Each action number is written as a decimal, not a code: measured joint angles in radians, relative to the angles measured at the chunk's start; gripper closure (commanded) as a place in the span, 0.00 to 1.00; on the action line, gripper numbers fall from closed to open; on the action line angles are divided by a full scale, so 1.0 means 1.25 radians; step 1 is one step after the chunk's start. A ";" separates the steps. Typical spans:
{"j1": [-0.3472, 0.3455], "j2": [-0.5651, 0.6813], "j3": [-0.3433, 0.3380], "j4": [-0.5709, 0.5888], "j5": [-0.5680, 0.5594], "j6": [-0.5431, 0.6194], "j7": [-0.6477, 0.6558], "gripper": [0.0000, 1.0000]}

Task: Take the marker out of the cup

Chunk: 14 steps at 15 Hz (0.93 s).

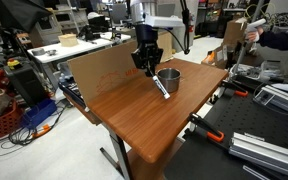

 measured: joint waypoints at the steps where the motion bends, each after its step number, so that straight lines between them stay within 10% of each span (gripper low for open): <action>1: 0.000 0.016 -0.001 0.015 0.000 -0.004 0.003 0.95; 8: 0.000 0.115 -0.004 0.121 0.000 -0.059 0.026 0.95; 10: 0.000 0.134 -0.007 0.143 0.000 -0.071 0.032 0.54; 14: 0.000 0.162 -0.013 0.177 0.000 -0.099 0.042 0.34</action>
